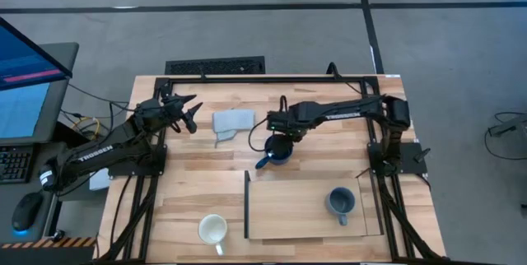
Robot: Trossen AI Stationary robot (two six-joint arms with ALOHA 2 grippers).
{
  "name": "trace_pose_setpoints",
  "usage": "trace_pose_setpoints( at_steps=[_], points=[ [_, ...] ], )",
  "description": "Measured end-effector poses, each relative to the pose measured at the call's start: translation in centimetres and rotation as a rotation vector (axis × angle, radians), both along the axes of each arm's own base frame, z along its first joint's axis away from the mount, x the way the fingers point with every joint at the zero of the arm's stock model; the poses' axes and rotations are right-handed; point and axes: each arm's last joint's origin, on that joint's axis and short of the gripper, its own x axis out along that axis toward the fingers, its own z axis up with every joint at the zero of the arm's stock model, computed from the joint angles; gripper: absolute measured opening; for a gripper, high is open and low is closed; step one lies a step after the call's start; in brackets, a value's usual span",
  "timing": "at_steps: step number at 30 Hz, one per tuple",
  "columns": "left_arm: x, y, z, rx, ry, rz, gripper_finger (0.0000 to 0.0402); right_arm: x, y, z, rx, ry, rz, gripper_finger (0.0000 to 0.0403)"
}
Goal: Stack small to large cups/mugs on shelf
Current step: Put the blue mug on the shelf
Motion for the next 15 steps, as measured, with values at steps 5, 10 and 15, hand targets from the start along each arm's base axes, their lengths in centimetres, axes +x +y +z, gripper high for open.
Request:
trace_pose_setpoints(
  at_steps=[5, 10, 15],
  points=[
    [0.0, 0.0, 0.0, 0.001, -0.001, 0.0, 0.0163, 0.4, 0.0, -0.9, 0.026, 0.018, 0.003, 0.0155],
    [0.0, 0.0, 0.0, 0.001, -0.001, -0.001, 0.0163, 0.6, 0.0, -1.6, 0.033, 0.04, 0.006, 0.0126],
    [0.0, 0.0, 0.0, 0.001, -0.002, -0.001, 0.0163, 0.6, 0.1, -1.9, 0.032, 0.042, 0.034, 0.0067]
  ],
)
